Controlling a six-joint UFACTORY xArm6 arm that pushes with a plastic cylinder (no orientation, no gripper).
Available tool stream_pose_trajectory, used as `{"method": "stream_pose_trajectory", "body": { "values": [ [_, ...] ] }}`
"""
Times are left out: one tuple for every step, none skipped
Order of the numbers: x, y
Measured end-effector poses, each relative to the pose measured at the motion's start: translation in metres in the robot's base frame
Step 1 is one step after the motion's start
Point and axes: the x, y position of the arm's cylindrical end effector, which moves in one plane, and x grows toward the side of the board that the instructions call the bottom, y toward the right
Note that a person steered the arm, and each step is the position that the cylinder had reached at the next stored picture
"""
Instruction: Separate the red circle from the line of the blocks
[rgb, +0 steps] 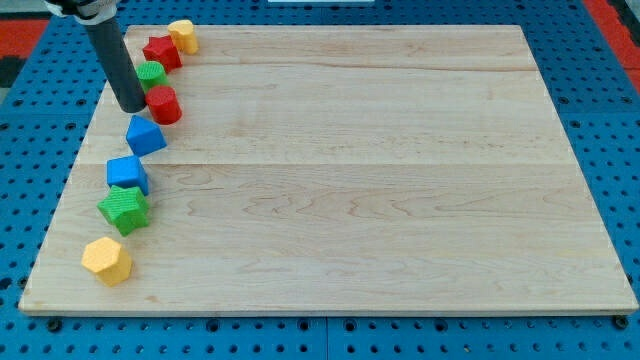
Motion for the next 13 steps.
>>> {"method": "stream_pose_trajectory", "body": {
  "values": [
    [0.003, 0.000],
    [0.003, 0.000],
    [0.008, 0.012],
    [0.008, 0.033],
    [0.008, 0.070],
    [0.008, 0.080],
    [0.001, 0.067],
    [-0.015, 0.065],
    [-0.028, 0.107],
    [-0.029, 0.133],
    [-0.029, 0.153],
    [-0.030, 0.155],
    [-0.030, 0.155]
  ]
}}
